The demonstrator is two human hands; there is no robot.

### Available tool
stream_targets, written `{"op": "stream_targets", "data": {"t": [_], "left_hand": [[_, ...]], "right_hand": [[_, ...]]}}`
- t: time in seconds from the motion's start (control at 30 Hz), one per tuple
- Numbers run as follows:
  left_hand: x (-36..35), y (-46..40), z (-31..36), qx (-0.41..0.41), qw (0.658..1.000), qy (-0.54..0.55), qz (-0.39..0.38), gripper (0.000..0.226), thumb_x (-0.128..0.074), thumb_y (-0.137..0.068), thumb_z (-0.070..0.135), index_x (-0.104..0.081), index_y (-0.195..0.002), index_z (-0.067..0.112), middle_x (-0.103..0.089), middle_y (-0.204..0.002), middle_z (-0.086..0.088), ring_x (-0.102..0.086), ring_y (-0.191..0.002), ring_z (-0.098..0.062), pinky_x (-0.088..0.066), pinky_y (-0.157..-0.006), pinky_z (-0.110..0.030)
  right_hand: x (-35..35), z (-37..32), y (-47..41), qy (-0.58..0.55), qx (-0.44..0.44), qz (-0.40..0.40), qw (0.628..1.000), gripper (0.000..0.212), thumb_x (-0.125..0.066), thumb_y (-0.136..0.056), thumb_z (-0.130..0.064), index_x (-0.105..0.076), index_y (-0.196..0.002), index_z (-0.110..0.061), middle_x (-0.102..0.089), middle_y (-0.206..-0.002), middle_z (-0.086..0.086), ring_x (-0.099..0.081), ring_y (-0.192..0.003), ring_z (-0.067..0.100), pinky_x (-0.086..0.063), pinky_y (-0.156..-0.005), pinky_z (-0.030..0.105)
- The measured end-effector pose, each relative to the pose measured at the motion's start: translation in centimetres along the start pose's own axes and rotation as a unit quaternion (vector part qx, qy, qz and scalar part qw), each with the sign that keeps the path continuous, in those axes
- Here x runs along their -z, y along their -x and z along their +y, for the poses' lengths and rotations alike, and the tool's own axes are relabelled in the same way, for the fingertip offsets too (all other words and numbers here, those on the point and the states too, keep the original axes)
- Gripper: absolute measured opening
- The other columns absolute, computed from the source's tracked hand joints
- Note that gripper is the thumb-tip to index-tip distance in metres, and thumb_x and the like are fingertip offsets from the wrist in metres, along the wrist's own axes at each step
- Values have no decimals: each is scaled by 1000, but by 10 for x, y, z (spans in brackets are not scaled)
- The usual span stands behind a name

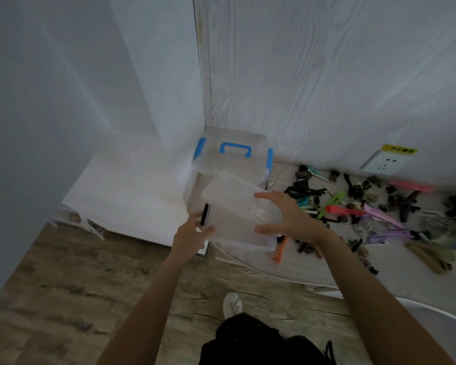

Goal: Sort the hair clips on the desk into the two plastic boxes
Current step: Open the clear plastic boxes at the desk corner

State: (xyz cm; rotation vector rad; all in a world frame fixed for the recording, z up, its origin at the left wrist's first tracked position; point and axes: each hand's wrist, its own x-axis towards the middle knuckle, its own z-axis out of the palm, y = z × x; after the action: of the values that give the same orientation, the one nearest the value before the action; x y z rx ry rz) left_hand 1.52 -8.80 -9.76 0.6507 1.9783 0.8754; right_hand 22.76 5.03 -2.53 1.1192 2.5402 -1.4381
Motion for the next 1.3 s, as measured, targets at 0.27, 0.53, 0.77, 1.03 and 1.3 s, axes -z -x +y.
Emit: {"op": "stream_targets", "data": {"t": [0.27, 0.53, 0.77, 1.03, 1.3], "left_hand": [[60, 39, -53, -27, 992, 4, 127, 34, -51, -94, 17, -47, -127, 25, -64, -103, -4, -62, -92, -25, -50, -75, -37], [72, 47, -47, -32, 952, 230, 202, 29, -45, -92, 2, -48, -120, 6, -71, -75, 4, -67, -63, -9, -53, -56, -21], [31, 26, -14, 5, 985, 18, 174, 41, -47, -86, 32, -44, -126, 27, -66, -106, -6, -64, -95, -32, -49, -86, -45], [3, 1, 3, 3, 988, -126, 88, 75, -42, -86, 62, -29, -144, 15, -44, -142, -11, -45, -127, -31, -37, -105, -42], [7, 4, 37, -262, 904, -235, 243, 55, -41, -87, 46, -49, -129, 11, -51, -133, -9, -46, -122, -27, -47, -91, -36]], "right_hand": [[22, 13, 14, -3, 24, 3, 1000, 67, -77, -67, -45, -40, -123, -49, -26, -144, -8, -21, -135, 11, -20, -110, 34], [-47, 45, -13, 363, 80, 91, 924, 80, -73, -56, -62, -46, -125, -32, -26, -148, 20, -10, -136, 49, -19, -106, 66], [-66, 50, -32, 303, 59, 59, 949, 67, -34, -85, -63, -49, -130, -16, -15, -155, 16, 4, -143, 29, -1, -114, 52], [-6, 35, -32, 11, -40, 342, 939, 29, -53, -91, -14, -56, -119, -11, -56, -122, 10, -53, -111, 25, -39, -92, 28], [26, -4, -104, -198, -125, 228, 945, 67, -63, -87, -21, -26, -142, -17, -48, -130, 15, -52, -115, 29, -47, -96, 48]]}}
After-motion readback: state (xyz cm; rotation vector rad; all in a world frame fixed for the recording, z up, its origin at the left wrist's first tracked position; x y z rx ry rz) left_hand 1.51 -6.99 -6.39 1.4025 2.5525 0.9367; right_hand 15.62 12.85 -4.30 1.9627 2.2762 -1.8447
